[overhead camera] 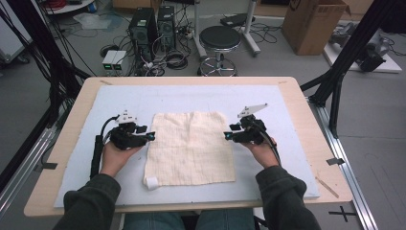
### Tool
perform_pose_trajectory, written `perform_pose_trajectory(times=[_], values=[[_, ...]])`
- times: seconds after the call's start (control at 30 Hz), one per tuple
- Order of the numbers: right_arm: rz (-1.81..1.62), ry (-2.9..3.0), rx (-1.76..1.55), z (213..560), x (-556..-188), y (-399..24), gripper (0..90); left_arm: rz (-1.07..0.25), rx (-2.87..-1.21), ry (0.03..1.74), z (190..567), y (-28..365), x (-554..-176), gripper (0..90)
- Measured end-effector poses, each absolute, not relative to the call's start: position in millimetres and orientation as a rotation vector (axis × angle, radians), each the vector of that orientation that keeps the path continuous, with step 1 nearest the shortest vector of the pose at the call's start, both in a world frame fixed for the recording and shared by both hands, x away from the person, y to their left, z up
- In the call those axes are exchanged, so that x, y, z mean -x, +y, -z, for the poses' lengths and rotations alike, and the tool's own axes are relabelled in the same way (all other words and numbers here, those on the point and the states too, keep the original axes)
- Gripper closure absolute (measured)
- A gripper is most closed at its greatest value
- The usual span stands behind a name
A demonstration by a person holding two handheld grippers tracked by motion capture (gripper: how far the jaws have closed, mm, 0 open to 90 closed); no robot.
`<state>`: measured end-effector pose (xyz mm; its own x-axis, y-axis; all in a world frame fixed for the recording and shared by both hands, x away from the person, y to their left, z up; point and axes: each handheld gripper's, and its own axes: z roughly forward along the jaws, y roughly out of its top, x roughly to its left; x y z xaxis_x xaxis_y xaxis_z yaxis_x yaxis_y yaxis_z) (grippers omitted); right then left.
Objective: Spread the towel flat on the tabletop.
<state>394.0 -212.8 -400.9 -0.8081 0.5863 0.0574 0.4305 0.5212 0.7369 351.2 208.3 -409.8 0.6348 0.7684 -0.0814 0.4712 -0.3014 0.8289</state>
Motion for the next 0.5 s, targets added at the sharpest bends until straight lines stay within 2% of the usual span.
perform_pose_trajectory(times=[0.3,0.5], values=[[-1.22,2.675,-0.688,423.3,-332.3,-219.3,51.6,-0.328,-2.048,0.789,420.1,202.9,-296.7,48.0],[-1.213,2.754,-0.572,430.6,-314.2,-217.4,52.9,-0.234,-2.126,0.717,435.0,203.9,-280.3,49.6]])
